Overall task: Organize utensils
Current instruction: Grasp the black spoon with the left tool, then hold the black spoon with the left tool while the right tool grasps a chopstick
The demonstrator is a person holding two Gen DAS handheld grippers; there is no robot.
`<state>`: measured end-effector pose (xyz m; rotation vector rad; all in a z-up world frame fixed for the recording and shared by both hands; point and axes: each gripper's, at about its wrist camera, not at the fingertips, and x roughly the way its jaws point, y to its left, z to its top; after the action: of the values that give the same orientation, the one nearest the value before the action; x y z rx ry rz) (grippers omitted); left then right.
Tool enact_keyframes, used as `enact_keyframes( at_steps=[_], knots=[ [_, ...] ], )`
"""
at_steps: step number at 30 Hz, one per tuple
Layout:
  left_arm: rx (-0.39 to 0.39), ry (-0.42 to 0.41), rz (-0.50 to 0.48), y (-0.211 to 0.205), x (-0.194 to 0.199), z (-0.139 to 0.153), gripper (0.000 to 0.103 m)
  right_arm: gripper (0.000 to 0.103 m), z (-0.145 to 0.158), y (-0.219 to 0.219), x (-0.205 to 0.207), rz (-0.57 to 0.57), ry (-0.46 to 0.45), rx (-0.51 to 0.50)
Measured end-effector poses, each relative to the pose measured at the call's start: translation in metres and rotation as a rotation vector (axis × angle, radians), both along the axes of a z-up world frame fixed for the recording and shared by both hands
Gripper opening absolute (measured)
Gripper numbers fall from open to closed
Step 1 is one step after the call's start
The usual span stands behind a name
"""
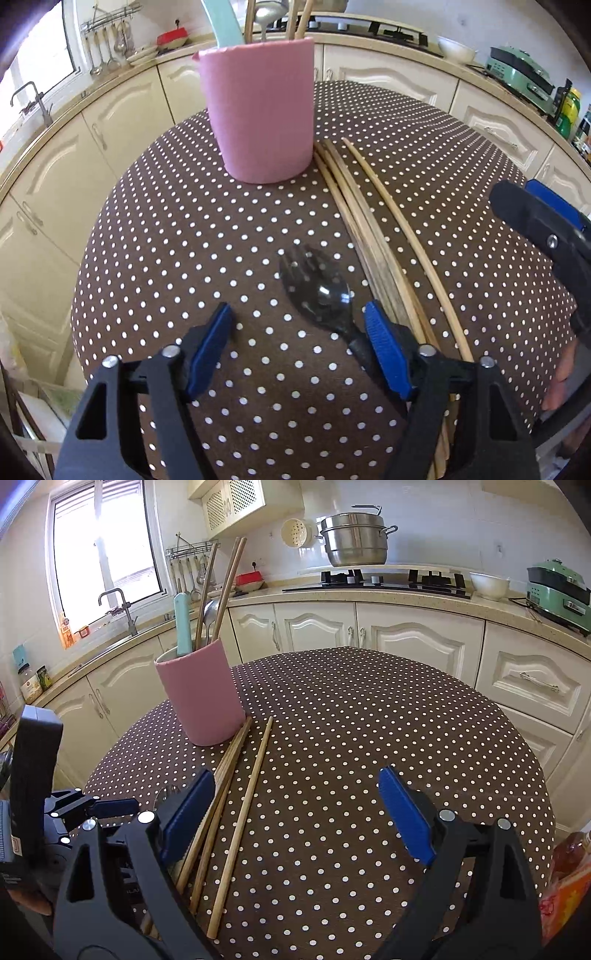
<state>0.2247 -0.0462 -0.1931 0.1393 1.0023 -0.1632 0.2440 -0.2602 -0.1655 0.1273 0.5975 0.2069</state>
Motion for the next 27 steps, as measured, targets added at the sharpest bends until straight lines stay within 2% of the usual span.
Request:
enact_keyframes(
  at_steps=[1, 3, 8, 19, 24, 27],
  knots=[
    [0.002, -0.006, -0.001, 0.001, -0.001, 0.001, 0.050, 0.089, 0.000, 0.000, 0.001, 0.001, 0.003, 0.000],
    [0.006, -0.011, 0.001, 0.007, -0.002, 0.004, 0.039, 0.089, -0.001, 0.000, 0.002, 0.002, 0.013, 0.000],
    [-0.031, -0.028, -0.028, 0.025, -0.002, 0.003, 0.035, 0.089, -0.003, 0.003, 0.007, -0.002, 0.038, -0.015],
    [-0.092, -0.046, 0.021, 0.081, 0.018, 0.002, 0.022, 0.089, -0.009, 0.011, 0.014, -0.029, 0.094, -0.088],
    [-0.124, -0.055, 0.012, 0.093, 0.024, 0.000, 0.011, 0.089, -0.011, 0.013, 0.016, -0.050, 0.106, -0.121],
    [-0.158, -0.053, 0.005, 0.096, 0.024, -0.002, 0.009, 0.089, -0.012, 0.016, 0.016, -0.058, 0.106, -0.147]
  ],
)
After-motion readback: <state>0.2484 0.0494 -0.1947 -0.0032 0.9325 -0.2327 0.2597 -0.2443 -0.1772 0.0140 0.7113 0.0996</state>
